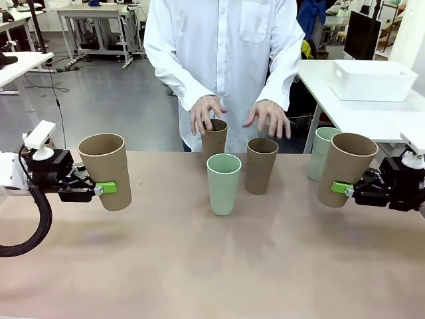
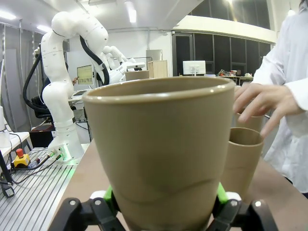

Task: Stack the cups and store them in the basket.
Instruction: Place the stack of Reusable plastic cups into the Pantry Basket.

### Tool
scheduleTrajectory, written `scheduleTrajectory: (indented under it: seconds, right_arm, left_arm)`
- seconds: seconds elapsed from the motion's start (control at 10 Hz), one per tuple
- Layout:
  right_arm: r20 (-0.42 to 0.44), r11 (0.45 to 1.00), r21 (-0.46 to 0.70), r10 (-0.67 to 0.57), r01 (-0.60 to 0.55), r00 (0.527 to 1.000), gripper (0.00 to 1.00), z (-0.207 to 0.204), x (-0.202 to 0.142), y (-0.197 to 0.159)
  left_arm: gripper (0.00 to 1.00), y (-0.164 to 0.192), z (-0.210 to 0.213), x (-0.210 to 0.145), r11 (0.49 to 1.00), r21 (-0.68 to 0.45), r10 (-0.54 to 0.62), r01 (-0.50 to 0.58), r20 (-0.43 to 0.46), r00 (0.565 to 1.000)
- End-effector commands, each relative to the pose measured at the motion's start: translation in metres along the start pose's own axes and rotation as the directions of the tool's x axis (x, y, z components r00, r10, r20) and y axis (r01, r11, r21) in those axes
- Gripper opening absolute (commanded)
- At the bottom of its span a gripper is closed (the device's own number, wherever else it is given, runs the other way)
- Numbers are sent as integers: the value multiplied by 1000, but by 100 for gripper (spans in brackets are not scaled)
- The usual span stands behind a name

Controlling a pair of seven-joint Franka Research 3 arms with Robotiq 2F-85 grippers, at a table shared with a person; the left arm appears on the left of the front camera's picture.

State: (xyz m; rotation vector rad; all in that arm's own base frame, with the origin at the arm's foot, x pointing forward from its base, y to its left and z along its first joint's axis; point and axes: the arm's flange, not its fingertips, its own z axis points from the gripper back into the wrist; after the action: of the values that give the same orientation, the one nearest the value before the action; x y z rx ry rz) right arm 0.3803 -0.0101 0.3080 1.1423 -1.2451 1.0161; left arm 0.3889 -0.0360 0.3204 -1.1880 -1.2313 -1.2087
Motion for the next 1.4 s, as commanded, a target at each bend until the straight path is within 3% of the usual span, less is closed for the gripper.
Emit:
scheduleTrajectory:
  seconds: [0.0, 1.3]
  right_arm:
    - [-1, 1000, 1, 5, -5, 1000, 84, 0, 2, 0]
    - [-1, 1000, 1, 5, -5, 1000, 84, 0, 2, 0]
  left_arm:
    - [84, 0, 1, 3, 1000, 3, -7, 7, 2, 1000]
    - [84, 0, 1, 3, 1000, 3, -7, 7, 2, 1000]
